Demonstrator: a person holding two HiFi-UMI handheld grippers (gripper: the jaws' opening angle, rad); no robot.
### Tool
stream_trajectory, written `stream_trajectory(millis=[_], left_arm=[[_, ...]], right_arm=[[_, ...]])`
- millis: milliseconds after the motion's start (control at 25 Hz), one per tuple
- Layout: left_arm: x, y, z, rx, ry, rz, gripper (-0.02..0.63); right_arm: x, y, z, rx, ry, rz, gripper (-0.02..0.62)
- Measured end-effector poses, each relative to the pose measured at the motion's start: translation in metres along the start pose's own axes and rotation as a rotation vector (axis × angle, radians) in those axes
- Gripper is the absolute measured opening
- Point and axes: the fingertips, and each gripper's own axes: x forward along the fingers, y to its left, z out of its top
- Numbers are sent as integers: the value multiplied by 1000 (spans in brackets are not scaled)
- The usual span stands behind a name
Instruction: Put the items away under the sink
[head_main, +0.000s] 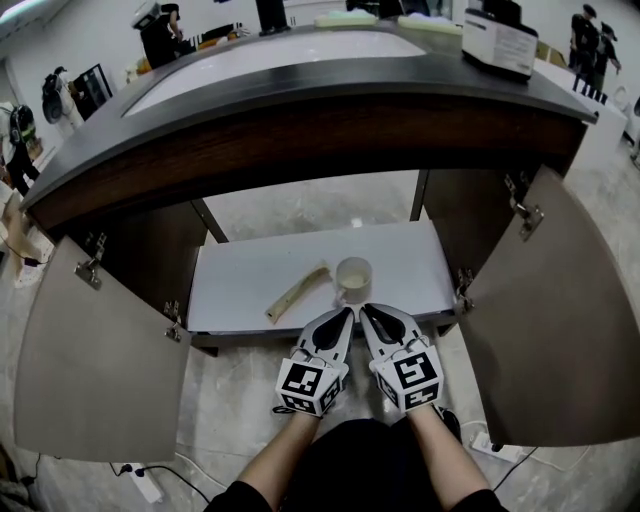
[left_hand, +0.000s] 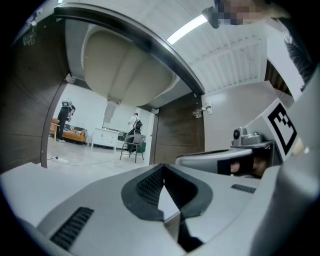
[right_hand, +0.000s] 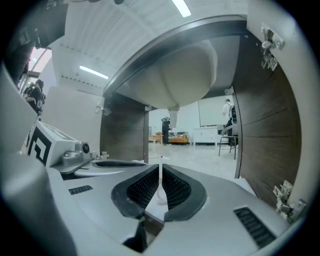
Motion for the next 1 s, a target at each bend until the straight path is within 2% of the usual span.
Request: stream_trajectory(millis=[400,680,1000], left_arm=[[-6,-16,47,55,-63,1,9],[-17,-20,74,6,-109,33,8],[-19,-31,97,38,-116,11,8]], right_arm=[[-21,8,47,-32,-66,-12,41],[-33,13,73,-30,-108,-19,40],[-40,15,88,-8,-123,-30,40]])
